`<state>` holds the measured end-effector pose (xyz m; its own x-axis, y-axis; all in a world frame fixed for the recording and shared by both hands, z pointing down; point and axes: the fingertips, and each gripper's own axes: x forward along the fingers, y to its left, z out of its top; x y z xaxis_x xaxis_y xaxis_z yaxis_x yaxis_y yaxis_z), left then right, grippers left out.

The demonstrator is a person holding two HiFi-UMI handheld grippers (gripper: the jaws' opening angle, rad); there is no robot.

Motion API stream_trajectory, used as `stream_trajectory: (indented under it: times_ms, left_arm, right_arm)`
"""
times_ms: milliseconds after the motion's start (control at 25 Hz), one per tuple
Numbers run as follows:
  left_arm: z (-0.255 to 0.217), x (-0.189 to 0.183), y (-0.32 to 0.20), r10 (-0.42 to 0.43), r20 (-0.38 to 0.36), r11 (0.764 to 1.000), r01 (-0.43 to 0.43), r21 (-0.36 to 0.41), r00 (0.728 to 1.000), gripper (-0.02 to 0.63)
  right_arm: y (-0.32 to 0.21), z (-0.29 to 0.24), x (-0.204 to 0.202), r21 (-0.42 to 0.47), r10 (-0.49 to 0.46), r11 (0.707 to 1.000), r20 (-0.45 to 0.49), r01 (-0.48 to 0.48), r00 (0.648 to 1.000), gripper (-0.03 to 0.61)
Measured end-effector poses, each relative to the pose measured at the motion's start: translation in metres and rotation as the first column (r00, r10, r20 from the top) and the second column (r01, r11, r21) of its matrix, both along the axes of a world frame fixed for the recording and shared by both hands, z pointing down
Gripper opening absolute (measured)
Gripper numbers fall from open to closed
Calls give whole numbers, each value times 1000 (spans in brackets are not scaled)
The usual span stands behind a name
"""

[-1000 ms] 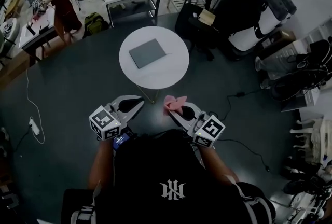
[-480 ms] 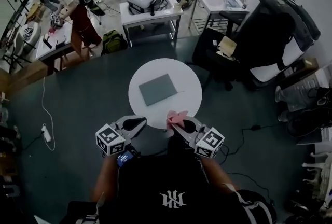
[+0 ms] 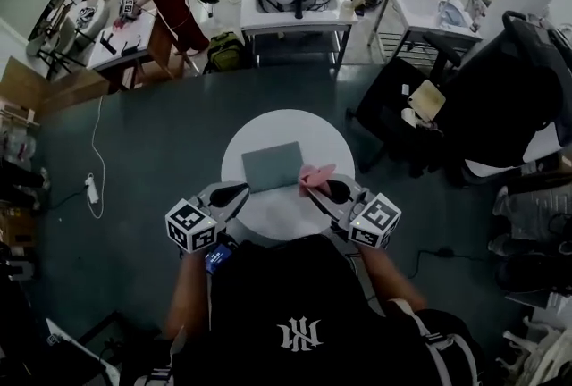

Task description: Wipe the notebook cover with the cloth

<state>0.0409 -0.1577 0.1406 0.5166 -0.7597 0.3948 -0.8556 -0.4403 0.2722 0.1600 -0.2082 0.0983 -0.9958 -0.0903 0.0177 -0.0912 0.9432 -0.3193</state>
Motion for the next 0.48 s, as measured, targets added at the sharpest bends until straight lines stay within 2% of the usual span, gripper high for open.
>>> stream_trajectory:
  times_ms: [240,480]
  left_arm:
    - [40,-22,-5,-142,43,982,146,-117,989,3]
    - [97,-58,-1,-203,49,945,209,-252,978,15]
  right_arm:
    - [-34,30,-25,-47,-115,992,-3,115,993,34]
    - [-53,70,-70,-94,-177,981,-43,172,983,34]
